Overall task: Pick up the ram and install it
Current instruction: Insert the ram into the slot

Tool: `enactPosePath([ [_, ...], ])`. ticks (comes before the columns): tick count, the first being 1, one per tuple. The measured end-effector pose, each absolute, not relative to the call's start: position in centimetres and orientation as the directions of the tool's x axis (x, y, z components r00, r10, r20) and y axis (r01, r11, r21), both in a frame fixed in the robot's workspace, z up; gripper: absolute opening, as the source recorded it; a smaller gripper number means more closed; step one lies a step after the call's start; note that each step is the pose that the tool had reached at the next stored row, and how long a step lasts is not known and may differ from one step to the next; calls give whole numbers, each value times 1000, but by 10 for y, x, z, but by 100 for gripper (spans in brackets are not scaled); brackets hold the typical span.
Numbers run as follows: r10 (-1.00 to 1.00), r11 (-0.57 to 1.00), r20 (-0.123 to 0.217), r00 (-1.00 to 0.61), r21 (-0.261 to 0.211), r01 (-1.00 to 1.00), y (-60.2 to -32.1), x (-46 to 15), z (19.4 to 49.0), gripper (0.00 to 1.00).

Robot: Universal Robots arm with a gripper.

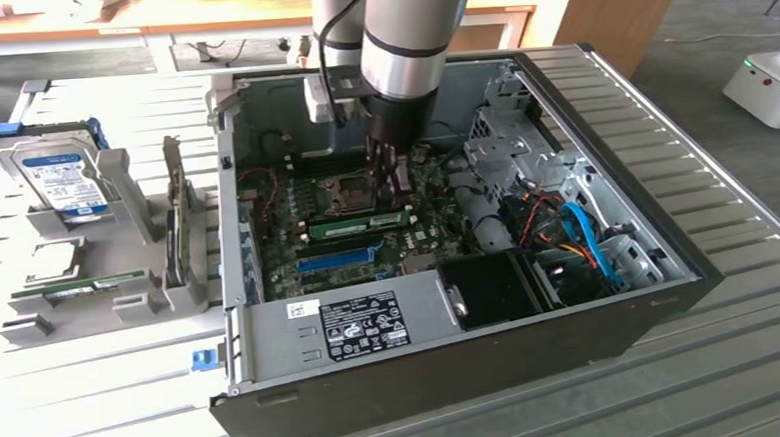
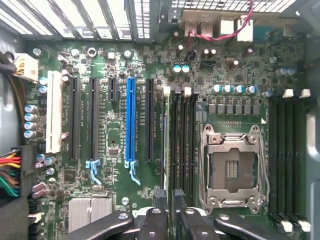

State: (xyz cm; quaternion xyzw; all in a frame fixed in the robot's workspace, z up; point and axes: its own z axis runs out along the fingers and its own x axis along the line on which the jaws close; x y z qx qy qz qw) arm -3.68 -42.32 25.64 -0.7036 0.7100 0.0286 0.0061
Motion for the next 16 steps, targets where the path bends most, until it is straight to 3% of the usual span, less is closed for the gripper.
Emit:
enactPosePath([
  [16,-999,8,-49,-10,32,-999,-423,-37,299,19],
])
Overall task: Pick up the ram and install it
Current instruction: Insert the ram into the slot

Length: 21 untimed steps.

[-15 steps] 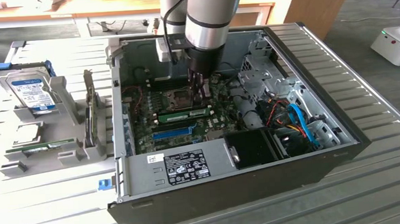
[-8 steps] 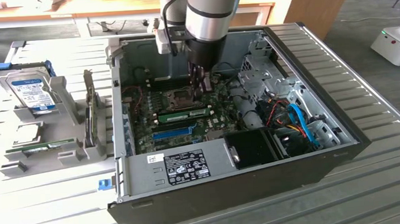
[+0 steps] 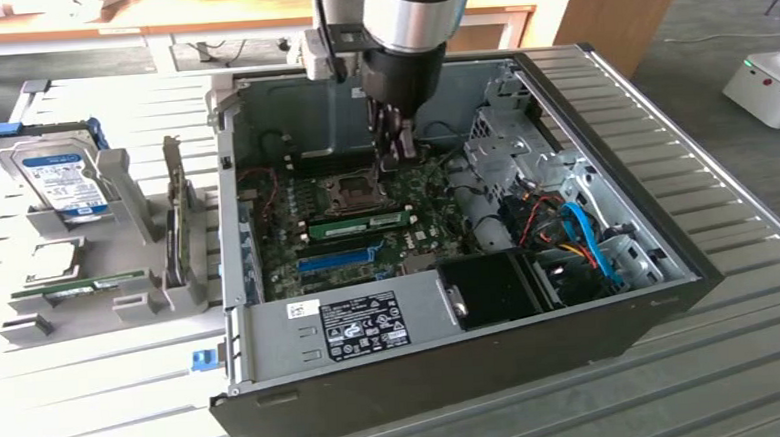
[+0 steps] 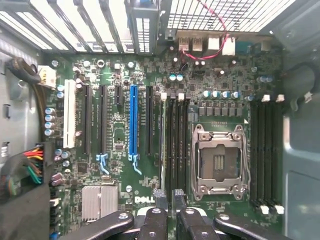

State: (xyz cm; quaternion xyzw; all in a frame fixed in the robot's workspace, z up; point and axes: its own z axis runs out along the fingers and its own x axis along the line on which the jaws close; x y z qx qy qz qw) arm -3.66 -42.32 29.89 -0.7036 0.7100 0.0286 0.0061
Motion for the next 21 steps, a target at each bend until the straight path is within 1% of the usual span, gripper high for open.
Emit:
enactPosePath([
  [9,-999,8,-49,-10,32,-999,-423,-36,323,19],
  [21,-999,8,-49,-10,32,-999,-423,-36,344,19],
])
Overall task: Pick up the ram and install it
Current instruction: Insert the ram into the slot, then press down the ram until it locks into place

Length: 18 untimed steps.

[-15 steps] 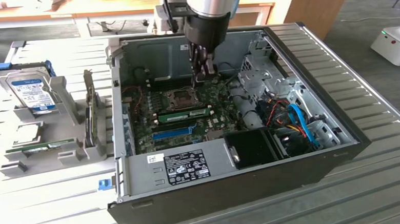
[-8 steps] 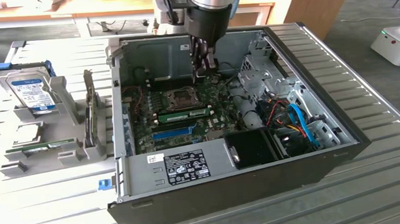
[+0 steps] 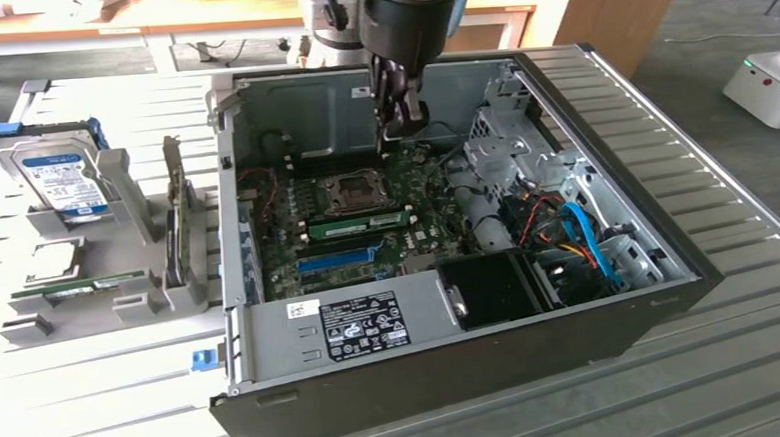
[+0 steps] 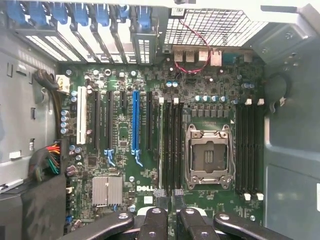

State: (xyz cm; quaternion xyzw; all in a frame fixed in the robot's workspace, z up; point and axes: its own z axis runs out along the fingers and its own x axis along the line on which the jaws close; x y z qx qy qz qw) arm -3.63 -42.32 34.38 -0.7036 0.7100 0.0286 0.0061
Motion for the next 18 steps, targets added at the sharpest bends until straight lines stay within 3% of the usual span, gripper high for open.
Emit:
enactPosePath([
  [18,-999,8,-49,-10,32,-999,-423,-36,359,19],
])
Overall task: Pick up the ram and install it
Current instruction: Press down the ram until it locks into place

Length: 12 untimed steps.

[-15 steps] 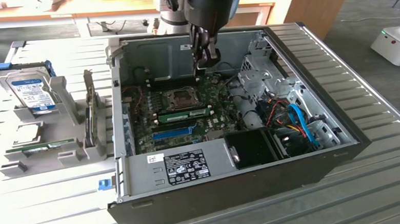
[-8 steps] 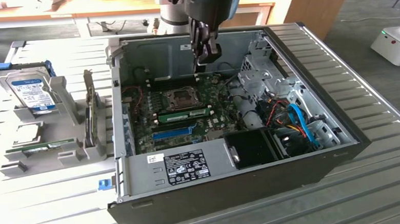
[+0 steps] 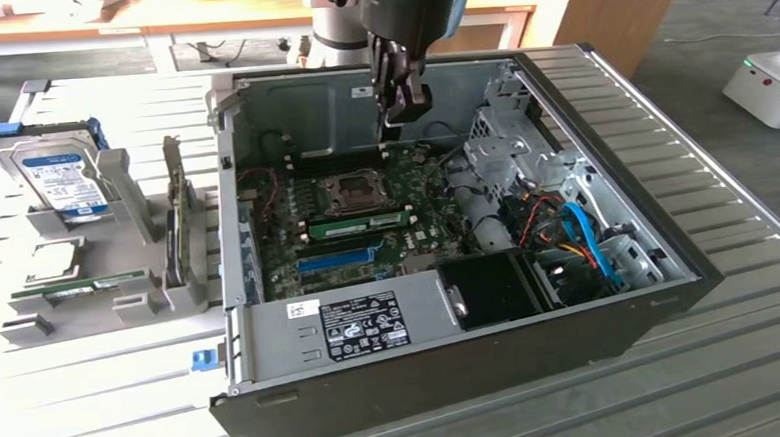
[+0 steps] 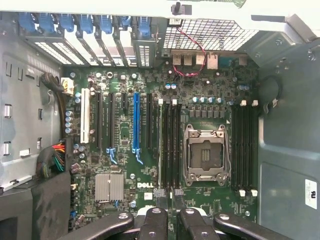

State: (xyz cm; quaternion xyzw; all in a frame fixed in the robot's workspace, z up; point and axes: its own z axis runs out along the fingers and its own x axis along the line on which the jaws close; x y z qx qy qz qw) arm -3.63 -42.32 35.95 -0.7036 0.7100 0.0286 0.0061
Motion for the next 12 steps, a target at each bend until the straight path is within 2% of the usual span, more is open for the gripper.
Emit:
enactPosePath([
  [5,-999,8,-49,-10,32,-999,-423,-36,359,19],
  [7,-999,8,-49,-10,32,-999,-423,-36,359,17],
  [8,-999,8,-49,-10,32,-999,-423,-36,359,11],
  [12,-999,8,-49,-10,32,-999,-423,-36,359,11],
])
